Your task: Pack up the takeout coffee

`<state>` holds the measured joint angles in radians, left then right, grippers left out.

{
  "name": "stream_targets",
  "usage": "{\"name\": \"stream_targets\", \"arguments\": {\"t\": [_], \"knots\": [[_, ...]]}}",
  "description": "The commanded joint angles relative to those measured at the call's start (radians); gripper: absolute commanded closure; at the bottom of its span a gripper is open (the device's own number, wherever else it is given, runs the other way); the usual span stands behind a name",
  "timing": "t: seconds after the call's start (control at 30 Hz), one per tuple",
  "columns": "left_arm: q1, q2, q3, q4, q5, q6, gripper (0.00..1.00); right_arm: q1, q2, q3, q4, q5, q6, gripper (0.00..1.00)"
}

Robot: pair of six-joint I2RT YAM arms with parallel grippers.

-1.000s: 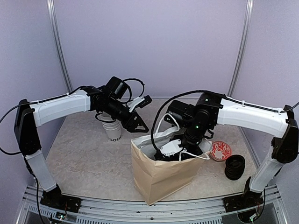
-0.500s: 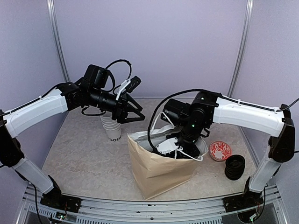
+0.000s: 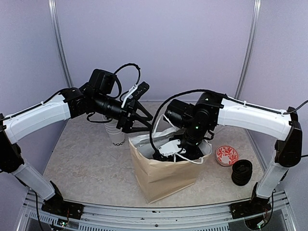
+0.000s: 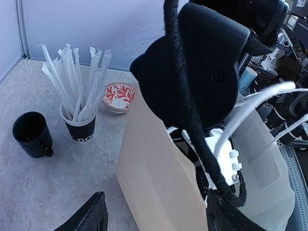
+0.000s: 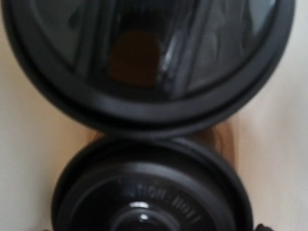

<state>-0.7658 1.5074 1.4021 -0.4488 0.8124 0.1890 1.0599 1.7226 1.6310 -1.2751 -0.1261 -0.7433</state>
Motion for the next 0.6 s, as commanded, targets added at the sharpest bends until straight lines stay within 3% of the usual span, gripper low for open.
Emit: {"name": "stream_targets", "arguments": {"t": [0.0, 0.17, 0.33, 0.4, 0.57], "knots": [[0.0, -0.018, -0.006, 0.002, 0.007, 0.021, 0.31, 0.0, 0.012, 0.015, 0.004, -0.008, 0.007, 0.15], [0.009, -0.028, -0.014, -0.018, -0.012, 0.026, 0.31, 0.0, 0.016, 0.026, 0.006, -0.008, 0.007, 0.18], [0.003, -0.038, -0.018, -0.002, 0.016, 0.023, 0.31, 0.0, 0.015, 0.051, -0.003, -0.018, 0.005, 0.04], [-0.007, -0.032, -0.014, 0.007, 0.04, 0.023, 0.31, 0.0, 0.014, 0.06, -0.012, -0.03, 0.001, 0.02], [-0.031, 0.001, 0.009, 0.012, 0.049, 0.039, 0.32, 0.0, 0.01, 0.076, -0.021, -0.054, -0.004, 0.15]]}}
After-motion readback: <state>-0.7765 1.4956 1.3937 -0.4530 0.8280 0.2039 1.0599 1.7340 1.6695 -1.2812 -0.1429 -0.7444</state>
